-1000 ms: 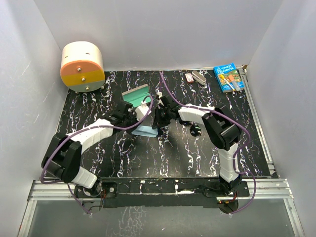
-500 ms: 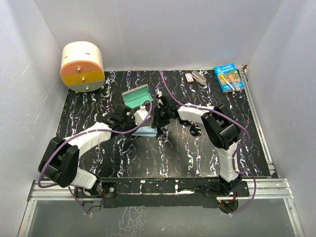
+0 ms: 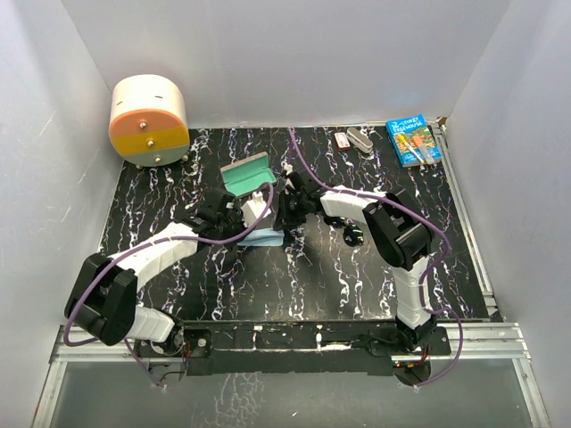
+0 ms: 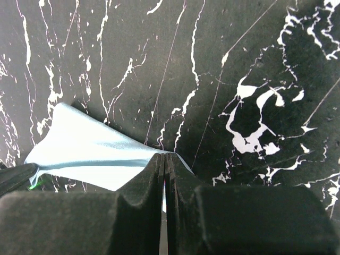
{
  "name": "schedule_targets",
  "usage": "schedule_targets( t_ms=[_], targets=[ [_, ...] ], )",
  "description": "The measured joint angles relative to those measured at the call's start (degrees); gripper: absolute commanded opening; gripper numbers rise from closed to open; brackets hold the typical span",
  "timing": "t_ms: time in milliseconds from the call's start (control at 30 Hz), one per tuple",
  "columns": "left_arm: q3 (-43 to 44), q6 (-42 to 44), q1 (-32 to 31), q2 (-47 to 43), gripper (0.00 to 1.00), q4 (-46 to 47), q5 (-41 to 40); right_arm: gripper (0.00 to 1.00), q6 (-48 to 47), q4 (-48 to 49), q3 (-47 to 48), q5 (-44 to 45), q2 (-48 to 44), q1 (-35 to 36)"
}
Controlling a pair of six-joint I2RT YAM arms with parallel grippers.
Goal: Organize the sunglasses
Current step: Fold the glasses cleaning cloth at the center of the board.
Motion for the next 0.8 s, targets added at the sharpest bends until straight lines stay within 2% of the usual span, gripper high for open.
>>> schedule_targets(
  t_ms=[533,800],
  targets=[
    [-0.17,3.39,-0.76,-0.66,0.00,-1.81,0.46,0.08,1.07,-0.35,2.19,0.07,1.57,0.00],
    [-0.94,5.29,-1.49,-0.72,0.18,-2.80,0.37,0.08,1.38,-0.50,2.27,0.22,1.57,0.02]
  ],
)
